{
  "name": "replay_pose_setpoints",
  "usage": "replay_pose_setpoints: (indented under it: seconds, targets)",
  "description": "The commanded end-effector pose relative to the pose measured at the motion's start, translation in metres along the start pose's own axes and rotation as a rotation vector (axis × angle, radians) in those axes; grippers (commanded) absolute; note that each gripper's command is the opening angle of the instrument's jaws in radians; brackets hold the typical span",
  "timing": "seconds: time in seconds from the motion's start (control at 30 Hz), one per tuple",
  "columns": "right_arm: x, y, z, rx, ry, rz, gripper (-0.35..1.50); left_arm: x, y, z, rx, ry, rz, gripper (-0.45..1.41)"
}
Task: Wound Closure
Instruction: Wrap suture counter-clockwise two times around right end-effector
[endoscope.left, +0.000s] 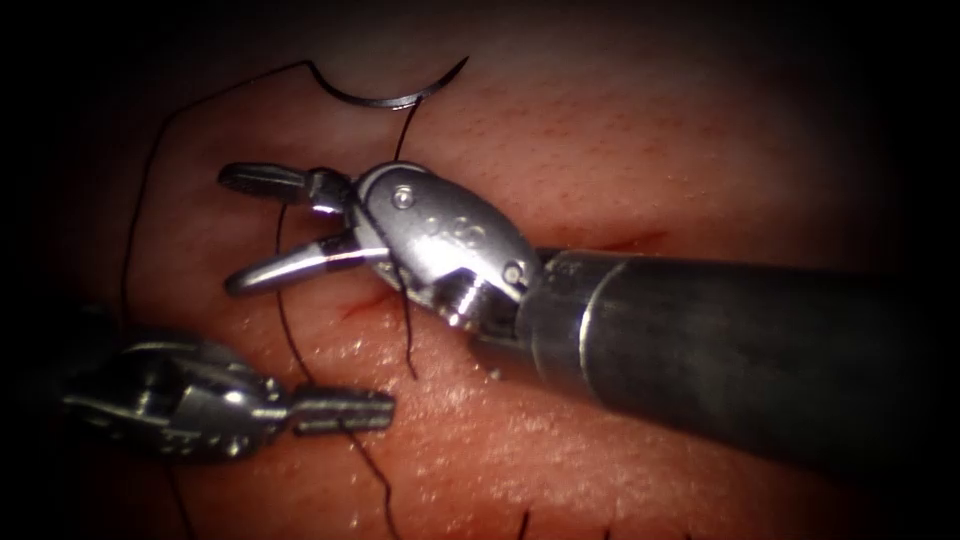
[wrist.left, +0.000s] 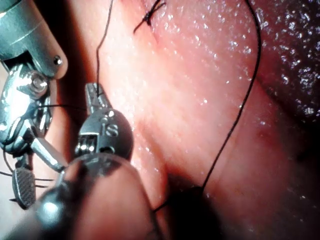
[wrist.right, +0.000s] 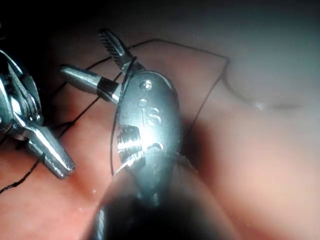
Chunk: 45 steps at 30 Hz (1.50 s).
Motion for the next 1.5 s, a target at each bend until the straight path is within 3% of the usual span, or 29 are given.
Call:
replay_pose_setpoints:
  seconds: [0.03, 0.23, 0.33, 0.5, 0.73, 1.03, 1.5]
  targets:
    - [-0.0002, 0.0008, 0.0008, -0.029, -0.012, -0.03, 1.31, 0.0003, -0.0002, 0.0002, 0.003, 0.011, 0.021, -0.45]
    - [-0.0005, 0.001, 0.0008, -0.037, -0.109, -0.086, 1.09, 0.0023, -0.0003, -0.0007, -0.001, 0.03, 0.098, -0.45]
    - [-0.0011, 0.0006, 0.0006, -0.011, -0.198, -0.095, 0.83, 0.0034, -0.0007, -0.0012, -0.002, 0.035, 0.156, -0.45]
    - [-0.0029, -0.0001, 0.0001, 0.041, -0.324, -0.139, 0.78, 0.0048, -0.0017, -0.0019, 0.025, 0.061, 0.192, -0.45]
    - [-0.0053, -0.0015, -0.0016, 0.16, -0.438, -0.157, 0.88, 0.004, -0.0045, -0.0045, 0.172, 0.064, 0.231, -0.45]
    - [-0.0066, -0.0029, -0.0038, 0.282, -0.474, -0.09, 0.79, 0.0007, -0.0073, -0.0078, 0.288, 0.074, 0.222, -0.45]
    - [-0.0075, -0.0039, -0.0053, 0.455, -0.426, 0.08, 0.73, -0.0053, -0.0088, -0.0064, 0.36, 0.135, 0.214, -0.45]
